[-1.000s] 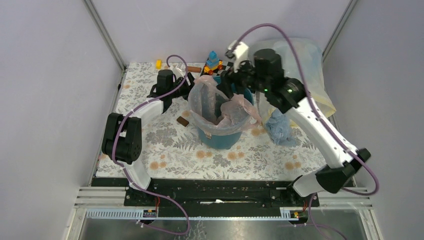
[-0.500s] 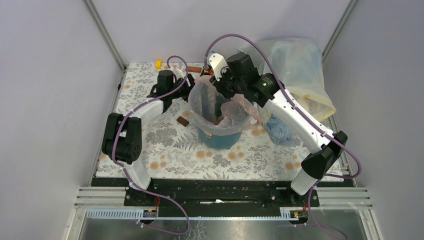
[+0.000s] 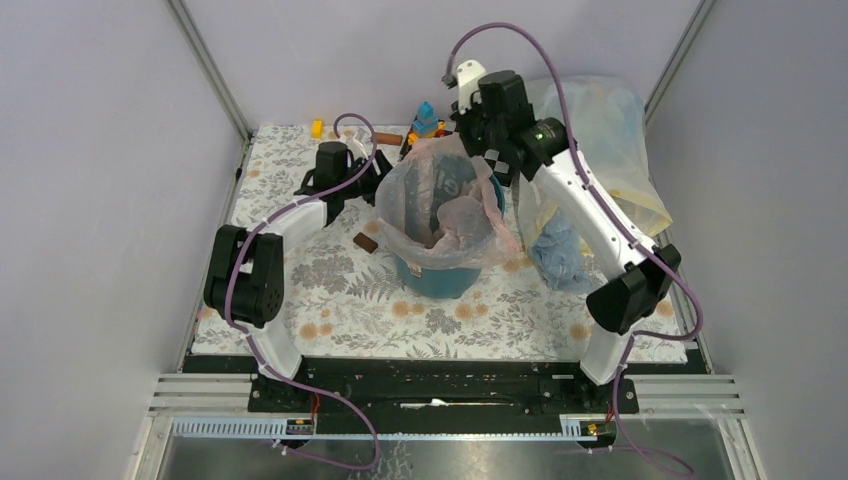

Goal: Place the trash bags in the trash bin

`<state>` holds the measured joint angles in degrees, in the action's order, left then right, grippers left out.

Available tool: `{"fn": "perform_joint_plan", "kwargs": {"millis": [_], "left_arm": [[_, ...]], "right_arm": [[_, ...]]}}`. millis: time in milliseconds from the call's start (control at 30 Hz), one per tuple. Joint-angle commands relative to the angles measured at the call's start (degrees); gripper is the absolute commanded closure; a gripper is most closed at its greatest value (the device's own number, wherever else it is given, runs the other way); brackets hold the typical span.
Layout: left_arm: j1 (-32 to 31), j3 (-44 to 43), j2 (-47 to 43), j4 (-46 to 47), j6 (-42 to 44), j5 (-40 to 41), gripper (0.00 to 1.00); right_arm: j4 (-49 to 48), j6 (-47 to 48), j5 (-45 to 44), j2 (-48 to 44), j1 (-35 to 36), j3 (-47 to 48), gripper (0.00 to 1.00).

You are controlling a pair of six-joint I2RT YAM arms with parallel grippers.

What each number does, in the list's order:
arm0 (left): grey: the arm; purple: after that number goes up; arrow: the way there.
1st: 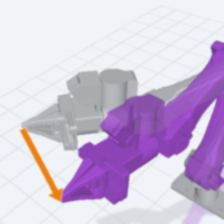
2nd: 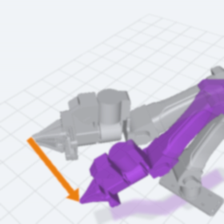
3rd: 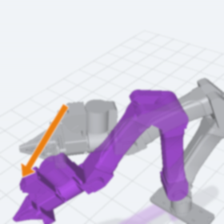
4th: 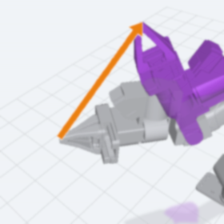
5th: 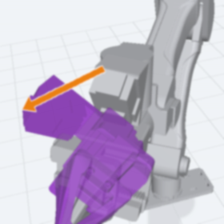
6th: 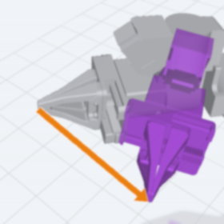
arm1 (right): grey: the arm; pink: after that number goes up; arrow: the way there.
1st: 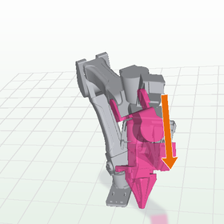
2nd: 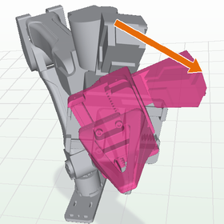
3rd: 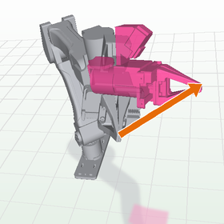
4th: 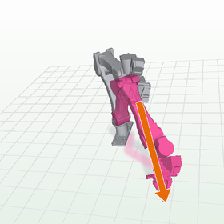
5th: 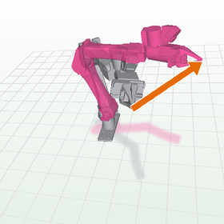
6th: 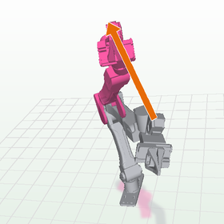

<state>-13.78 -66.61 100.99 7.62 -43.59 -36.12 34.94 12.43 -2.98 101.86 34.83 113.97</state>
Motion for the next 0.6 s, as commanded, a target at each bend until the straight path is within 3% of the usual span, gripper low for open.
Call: {"fn": "perform_joint_plan", "kwargs": {"millis": [0,333,567], "left_arm": [[-0.4,-1.3,0.7,0.2,2.1,0.6,0.42],[-0.4,-1.8,0.9,-1.4,3.7,1.2,0.44],[-0.5,0.3,1.0,-0.6,3.6,2.3,0.48]], "right_arm": [[-1.3,-6.7,2.3,3.1,-5.4,4.2,1.00],[0.4,-13.2,14.2,8.6,-14.0,4.8,1.00],[0.1,-17.4,19.8,6.8,-16.3,-5.0,0.97]]}}
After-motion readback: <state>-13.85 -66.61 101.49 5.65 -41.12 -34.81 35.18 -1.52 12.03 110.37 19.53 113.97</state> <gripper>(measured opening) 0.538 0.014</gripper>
